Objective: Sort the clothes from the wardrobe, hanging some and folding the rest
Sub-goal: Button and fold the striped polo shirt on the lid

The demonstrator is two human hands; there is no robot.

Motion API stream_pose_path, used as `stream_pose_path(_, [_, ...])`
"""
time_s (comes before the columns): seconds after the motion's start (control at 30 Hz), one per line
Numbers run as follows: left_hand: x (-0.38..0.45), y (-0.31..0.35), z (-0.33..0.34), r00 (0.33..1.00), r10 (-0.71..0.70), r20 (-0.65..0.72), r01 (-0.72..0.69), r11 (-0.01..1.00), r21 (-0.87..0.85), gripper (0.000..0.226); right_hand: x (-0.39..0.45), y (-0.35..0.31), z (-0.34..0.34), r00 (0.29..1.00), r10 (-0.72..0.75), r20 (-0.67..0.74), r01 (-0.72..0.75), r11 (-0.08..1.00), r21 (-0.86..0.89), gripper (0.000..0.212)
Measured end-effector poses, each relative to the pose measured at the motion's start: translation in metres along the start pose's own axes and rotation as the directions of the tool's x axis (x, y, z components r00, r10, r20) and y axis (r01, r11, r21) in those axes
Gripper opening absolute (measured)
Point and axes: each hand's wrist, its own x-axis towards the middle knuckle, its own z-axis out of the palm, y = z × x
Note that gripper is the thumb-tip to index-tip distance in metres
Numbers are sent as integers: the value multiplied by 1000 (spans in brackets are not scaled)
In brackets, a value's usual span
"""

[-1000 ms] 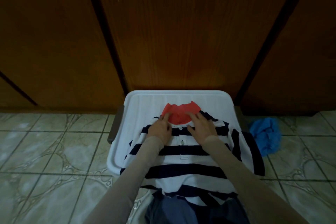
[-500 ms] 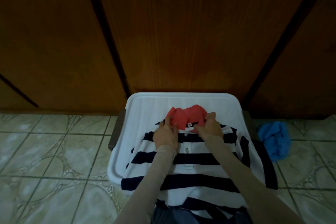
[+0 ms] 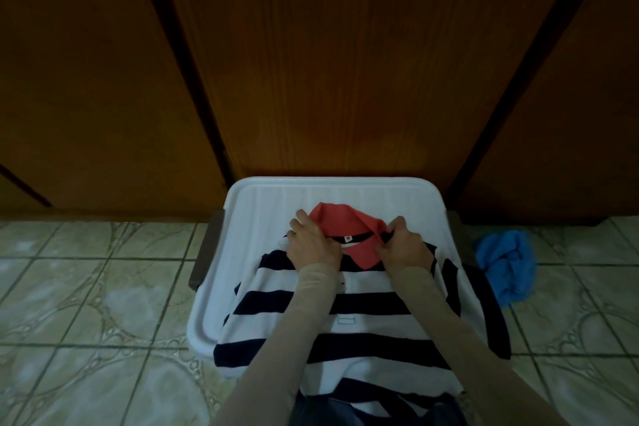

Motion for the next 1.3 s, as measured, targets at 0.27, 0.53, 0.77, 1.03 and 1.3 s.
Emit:
stream_pose_path(0.27, [0,-21,-23,964,-231,129,264,813,-518,27,0,-11,-1,997,-72,-6,69,977,-201,37])
stream_pose_path(0.53, [2,-31,-31,959,220,181,-234,971,54,56,7,-23,-6,977,-207,56,213,909,-358,40])
stream_pose_path(0.77, [-6,-43,-30,938,346,30,-346,925,155,27,-5,-9,-11,942,-326,-83,273,885,-378,11])
stream_pose_path(1.03, [-18,-58,-16,956,280,-91,-294,914,-280,18,-13,11,-9,937,-349,10,347,929,-133,25])
stream_pose_path(1.3, [-13,-44,-31,964,-170,204,264,712,-651,22,-8,-2,-11,990,122,68,-139,910,392,16])
